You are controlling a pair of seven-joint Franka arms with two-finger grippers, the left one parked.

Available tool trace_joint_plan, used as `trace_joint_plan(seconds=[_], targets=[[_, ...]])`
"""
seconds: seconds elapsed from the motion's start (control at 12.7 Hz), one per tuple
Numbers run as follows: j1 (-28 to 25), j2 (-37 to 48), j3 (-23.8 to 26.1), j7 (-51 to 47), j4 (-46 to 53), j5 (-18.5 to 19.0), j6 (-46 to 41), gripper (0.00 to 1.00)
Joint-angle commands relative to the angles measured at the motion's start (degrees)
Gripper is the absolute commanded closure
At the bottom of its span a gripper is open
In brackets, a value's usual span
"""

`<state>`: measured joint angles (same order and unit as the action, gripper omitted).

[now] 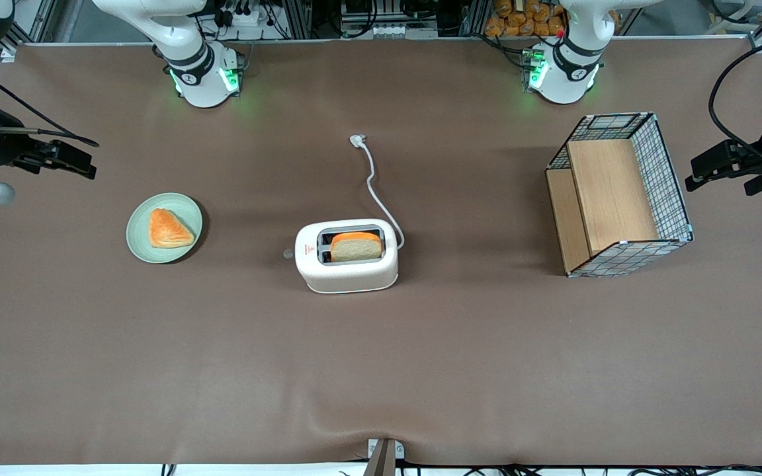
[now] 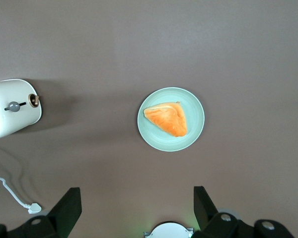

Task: Press toaster button with right arm
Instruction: 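Move the right gripper down beside the white toaster's side lever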

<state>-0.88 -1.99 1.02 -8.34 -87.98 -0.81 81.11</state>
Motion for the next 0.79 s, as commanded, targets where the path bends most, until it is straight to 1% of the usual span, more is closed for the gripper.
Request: trace_joint_plan(seconds=[0.0, 0.16, 0.32, 0.39, 0.47, 0.55, 0.63, 0.71], targets=[[-0.4, -0.5, 0.2, 0.3, 0.9, -2.3, -1.5, 0.0], [-0.3, -2.0, 0.2, 0.3, 0.8, -6.7, -1.5, 0.0], [-0.4, -4.0, 0.2, 0.4, 0.4, -8.8, -1.3, 0.0], [-0.4, -4.9, 0.2, 0.4, 0.2, -10.0, -1.0, 0.1], [-0.4, -6.1, 0.1, 0.4, 0.1, -11.1, -1.0, 0.25], [-0.6, -7.1, 0.2, 0.5, 0.0, -11.9, -1.2, 0.33], [-1.8, -7.9, 0.2, 0.5, -0.5, -12.6, -1.1, 0.38], [-2.6, -8.9, 0.2, 0.8, -1.0, -14.3, -1.0, 0.46]])
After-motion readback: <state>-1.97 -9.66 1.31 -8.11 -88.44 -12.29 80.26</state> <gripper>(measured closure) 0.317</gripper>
